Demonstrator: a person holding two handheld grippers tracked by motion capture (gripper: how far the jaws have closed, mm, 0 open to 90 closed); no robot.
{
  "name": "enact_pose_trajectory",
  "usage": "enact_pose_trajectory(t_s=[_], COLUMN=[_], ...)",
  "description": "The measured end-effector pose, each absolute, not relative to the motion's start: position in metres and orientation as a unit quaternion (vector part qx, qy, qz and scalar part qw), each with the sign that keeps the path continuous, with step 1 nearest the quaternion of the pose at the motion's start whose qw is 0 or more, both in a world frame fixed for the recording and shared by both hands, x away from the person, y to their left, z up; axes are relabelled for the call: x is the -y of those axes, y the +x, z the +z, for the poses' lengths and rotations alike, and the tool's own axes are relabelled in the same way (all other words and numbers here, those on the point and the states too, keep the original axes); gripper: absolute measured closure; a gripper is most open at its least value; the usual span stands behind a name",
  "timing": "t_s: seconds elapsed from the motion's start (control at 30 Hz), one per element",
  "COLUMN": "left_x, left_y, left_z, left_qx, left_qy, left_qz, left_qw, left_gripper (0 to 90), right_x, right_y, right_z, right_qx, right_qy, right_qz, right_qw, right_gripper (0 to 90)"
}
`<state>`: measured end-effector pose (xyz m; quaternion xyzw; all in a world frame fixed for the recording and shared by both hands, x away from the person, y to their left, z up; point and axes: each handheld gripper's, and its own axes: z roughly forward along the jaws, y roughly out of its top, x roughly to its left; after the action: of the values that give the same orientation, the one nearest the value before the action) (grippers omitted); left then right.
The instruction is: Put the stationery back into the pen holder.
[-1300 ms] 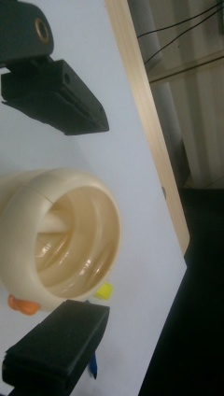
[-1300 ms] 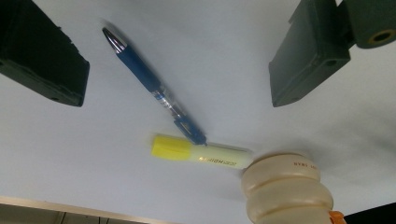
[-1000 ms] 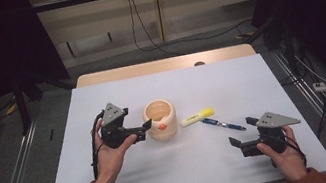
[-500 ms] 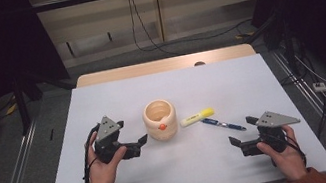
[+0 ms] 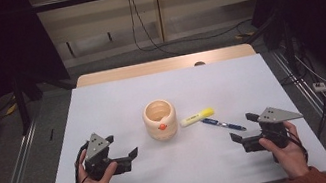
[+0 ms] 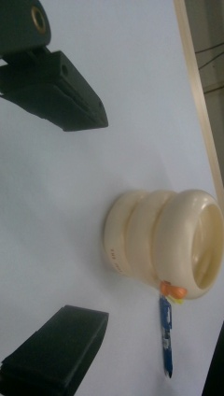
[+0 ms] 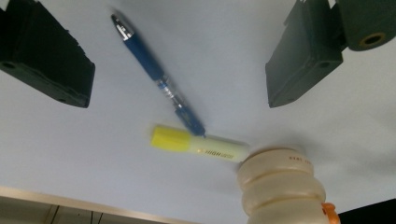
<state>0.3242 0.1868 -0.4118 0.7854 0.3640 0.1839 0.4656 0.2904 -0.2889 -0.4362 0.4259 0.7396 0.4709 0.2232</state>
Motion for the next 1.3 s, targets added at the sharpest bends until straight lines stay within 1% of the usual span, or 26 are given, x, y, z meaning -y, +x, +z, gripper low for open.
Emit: enact_pose_trajectory(t_s=[0.13, 0.27, 0.4, 0.5, 0.53, 0.67, 0.77, 0.93, 1.03, 1.3], left_x=[-0.191, -0.193, -0.195, -0.196, -0.196, -0.198, -0.200, -0.200, -0.199, -0.198], left_y=[0.316, 0.309, 0.310, 0.310, 0.310, 0.311, 0.313, 0.313, 0.313, 0.312], left_z=[-0.417, -0.425, -0.432, -0.434, -0.435, -0.435, -0.437, -0.437, -0.437, -0.438], left_qx=[-0.367, -0.375, -0.376, -0.376, -0.374, -0.374, -0.380, -0.379, -0.376, -0.374], left_qy=[0.789, 0.780, 0.778, 0.780, 0.781, 0.782, 0.780, 0.781, 0.783, 0.784], left_qz=[0.180, 0.176, 0.180, 0.181, 0.181, 0.182, 0.182, 0.179, 0.180, 0.174], left_qw=[0.459, 0.469, 0.470, 0.467, 0.467, 0.464, 0.462, 0.463, 0.462, 0.464], left_gripper=[7.0, 7.0, 7.2, 7.2, 7.2, 7.2, 7.2, 7.3, 7.2, 7.2], right_x=[0.292, 0.291, 0.290, 0.289, 0.289, 0.289, 0.290, 0.286, 0.281, 0.275], right_y=[0.295, 0.299, 0.307, 0.316, 0.322, 0.341, 0.356, 0.379, 0.387, 0.395], right_z=[-0.433, -0.433, -0.429, -0.423, -0.420, -0.414, -0.411, -0.404, -0.403, -0.416], right_qx=[-0.741, -0.753, -0.757, -0.768, -0.774, -0.790, -0.802, -0.821, -0.830, -0.859], right_qy=[0.426, 0.419, 0.421, 0.423, 0.424, 0.419, 0.418, 0.416, 0.411, 0.391], right_qz=[0.469, 0.465, 0.458, 0.437, 0.431, 0.414, 0.388, 0.359, 0.352, 0.318], right_qw=[0.224, 0.205, 0.201, 0.199, 0.188, 0.169, 0.176, 0.156, 0.132, 0.090], right_gripper=[7.3, 7.7, 6.8, 7.1, 7.1, 7.0, 6.6, 6.7, 7.3, 10.1])
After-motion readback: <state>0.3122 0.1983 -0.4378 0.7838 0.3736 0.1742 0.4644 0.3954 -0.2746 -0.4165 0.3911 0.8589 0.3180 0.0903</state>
